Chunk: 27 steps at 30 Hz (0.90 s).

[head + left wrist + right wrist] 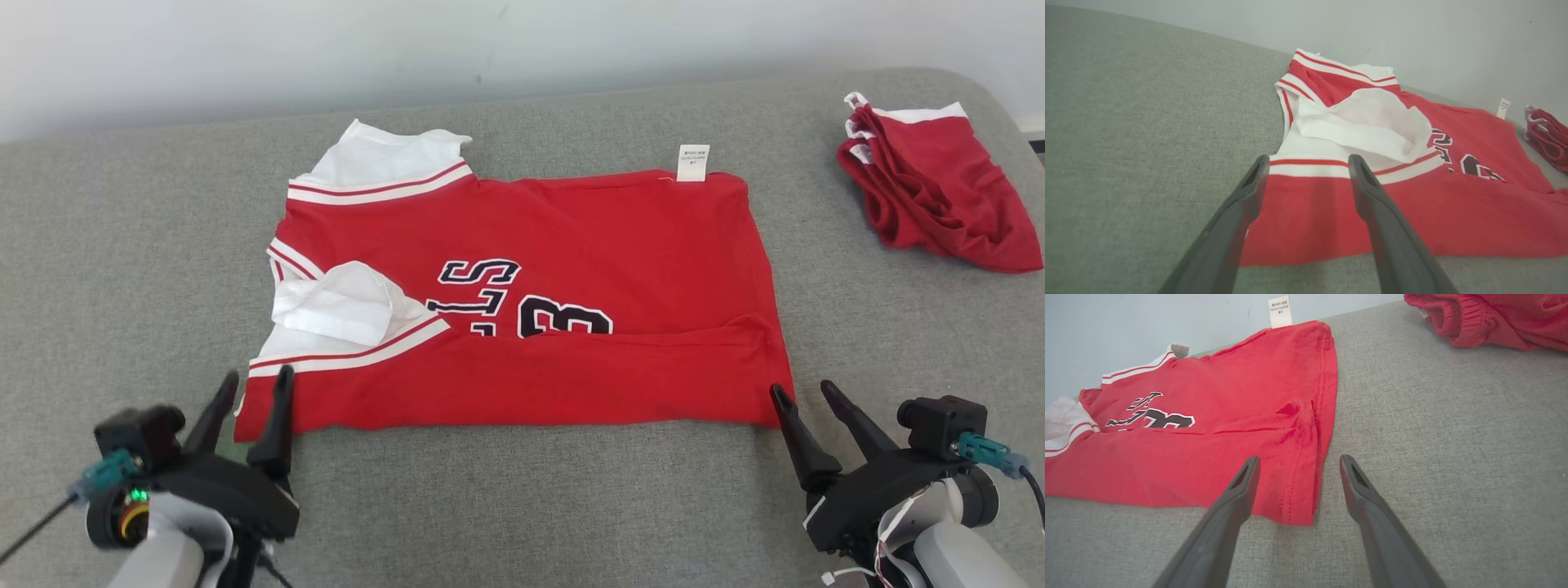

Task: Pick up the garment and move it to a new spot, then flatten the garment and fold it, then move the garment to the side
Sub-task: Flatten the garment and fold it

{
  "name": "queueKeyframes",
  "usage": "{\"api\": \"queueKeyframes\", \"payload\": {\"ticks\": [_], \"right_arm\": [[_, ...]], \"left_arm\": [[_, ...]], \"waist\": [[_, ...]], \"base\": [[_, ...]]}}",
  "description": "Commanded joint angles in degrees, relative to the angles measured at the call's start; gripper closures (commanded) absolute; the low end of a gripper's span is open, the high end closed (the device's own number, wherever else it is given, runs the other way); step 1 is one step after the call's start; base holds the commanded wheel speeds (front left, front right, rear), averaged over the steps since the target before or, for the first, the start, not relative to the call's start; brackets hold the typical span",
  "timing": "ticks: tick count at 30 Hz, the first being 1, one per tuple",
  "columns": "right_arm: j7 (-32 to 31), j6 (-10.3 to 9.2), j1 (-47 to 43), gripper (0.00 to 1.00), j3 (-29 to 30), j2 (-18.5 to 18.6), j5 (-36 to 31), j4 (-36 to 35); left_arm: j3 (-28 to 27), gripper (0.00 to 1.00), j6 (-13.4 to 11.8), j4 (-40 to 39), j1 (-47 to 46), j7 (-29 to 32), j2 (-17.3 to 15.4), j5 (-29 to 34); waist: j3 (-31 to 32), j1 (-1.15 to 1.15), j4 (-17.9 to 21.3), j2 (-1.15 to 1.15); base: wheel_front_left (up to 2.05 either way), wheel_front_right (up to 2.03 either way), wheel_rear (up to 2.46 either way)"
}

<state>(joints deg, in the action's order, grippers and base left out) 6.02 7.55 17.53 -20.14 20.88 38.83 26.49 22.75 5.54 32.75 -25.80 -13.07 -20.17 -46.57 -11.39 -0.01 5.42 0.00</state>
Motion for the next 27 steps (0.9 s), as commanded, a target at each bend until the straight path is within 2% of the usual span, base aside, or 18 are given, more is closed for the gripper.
{"api": "queueKeyframes", "payload": {"ticks": [1, 11, 12, 13, 14, 15, 19, 27], "right_arm": [[-0.50, -0.14, -1.04, 0.00, 0.28, -0.21, -0.30, -0.30], [-2.01, -0.14, 0.12, 0.00, 0.30, -2.22, -3.28, 1.50], [-2.18, -0.14, 0.23, 0.14, 0.15, -2.58, -3.56, 1.98], [-2.12, -0.14, 0.33, 1.00, 0.00, -2.89, -3.82, 2.46], [-1.99, -0.14, 0.48, 1.00, -0.07, -3.27, -4.00, 2.90], [-1.81, -0.14, 0.58, 1.00, -0.10, -3.59, -4.05, 3.18], [-0.21, -0.14, -0.07, 1.00, -0.21, -4.11, -3.95, 3.95], [0.98, -0.14, -5.52, 1.00, 0.36, -1.83, -2.39, 1.80]], "left_arm": [[0.36, 0.00, -0.87, -0.20, 2.30, 0.39, -0.15, -0.03], [1.95, 0.00, -3.51, 1.36, 3.43, 1.47, -0.86, 1.99], [2.27, 0.00, -3.29, 1.79, 3.34, 2.11, -0.60, 1.90], [2.43, 0.26, -3.19, 2.22, 3.21, 2.39, -0.36, 1.70], [2.44, 0.69, -3.34, 2.78, 2.96, 2.35, -0.36, 1.70], [2.57, 1.00, -3.27, 3.31, 2.91, 2.35, -0.28, 1.75], [2.59, 1.00, -2.63, 4.92, 3.67, 1.75, 0.22, 1.20], [1.83, 1.00, -2.46, 3.32, 9.29, -0.21, 1.65, -0.67]], "waist": [[0.20, 0.01, 0.03, 0.00], [-0.67, 0.01, 0.40, 0.00], [-0.69, 0.01, 0.37, 0.00], [-0.65, 0.01, 0.27, 0.00], [-0.49, 0.01, 0.16, 0.00], [-0.28, 0.01, 0.05, 0.00], [1.57, 0.01, -0.54, 0.00], [6.96, 0.01, -2.14, 0.00]], "base": [[0.00, 0.00, 0.00], [0.00, 0.00, 0.00], [0.00, 0.00, 0.00], [0.00, 0.00, 0.00], [0.00, 0.00, 0.00], [0.00, 0.00, 0.00], [0.00, 0.00, 0.00], [0.00, 0.00, 0.00]]}}
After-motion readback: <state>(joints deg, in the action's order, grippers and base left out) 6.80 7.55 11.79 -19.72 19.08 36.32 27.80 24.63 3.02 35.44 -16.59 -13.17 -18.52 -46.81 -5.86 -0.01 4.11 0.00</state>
